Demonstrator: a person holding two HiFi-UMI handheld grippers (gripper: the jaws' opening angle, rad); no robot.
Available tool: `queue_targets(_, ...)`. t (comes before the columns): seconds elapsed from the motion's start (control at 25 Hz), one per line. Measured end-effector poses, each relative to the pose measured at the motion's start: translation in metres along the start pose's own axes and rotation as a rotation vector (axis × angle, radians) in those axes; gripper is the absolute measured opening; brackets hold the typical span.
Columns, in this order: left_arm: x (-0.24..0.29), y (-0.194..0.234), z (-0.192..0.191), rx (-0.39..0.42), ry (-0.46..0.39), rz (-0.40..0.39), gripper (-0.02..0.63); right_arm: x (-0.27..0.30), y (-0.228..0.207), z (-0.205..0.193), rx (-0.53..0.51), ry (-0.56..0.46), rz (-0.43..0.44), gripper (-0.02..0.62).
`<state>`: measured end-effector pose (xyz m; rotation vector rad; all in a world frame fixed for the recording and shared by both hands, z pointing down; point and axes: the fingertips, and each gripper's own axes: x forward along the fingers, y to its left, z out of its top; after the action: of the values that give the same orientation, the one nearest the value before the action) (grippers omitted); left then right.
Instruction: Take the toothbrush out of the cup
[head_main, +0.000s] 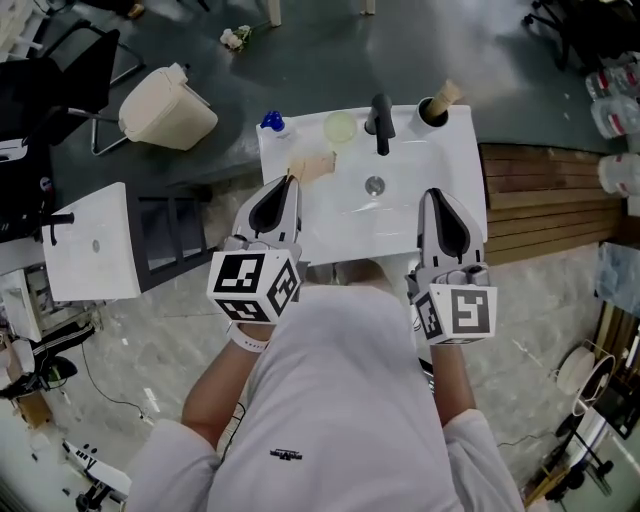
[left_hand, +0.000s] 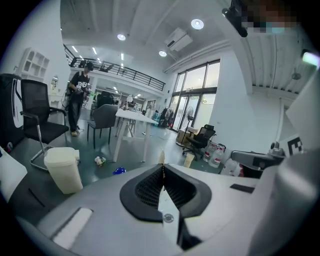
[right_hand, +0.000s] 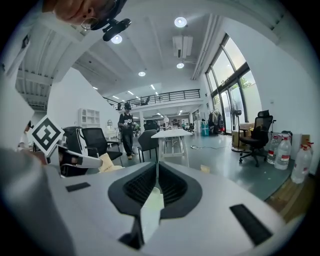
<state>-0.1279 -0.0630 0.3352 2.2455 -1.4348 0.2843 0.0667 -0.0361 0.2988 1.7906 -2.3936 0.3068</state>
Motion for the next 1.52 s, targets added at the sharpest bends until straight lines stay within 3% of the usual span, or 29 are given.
queue_targets(0.44, 0.014, -0.023, -0.008, 0.008, 0.06, -0.048, 0.006, 0.011, -0.025, -0.003, 0.0, 0.013, -0.015, 0.014)
queue_targets(1.12, 0.07, -0.035, -0.021, 0.058, 0.175, -0.009, 0.006, 0.103, -0.135, -0.004, -0.025, -0.012, -0.076, 0.015)
queue_targets(1.52, 0.087, -0.034, -0.041, 0.021, 0.223, 0.016, 0.006, 0.165, -0.189, -0.047, -0.09, 0.109, -0.081, 0.077)
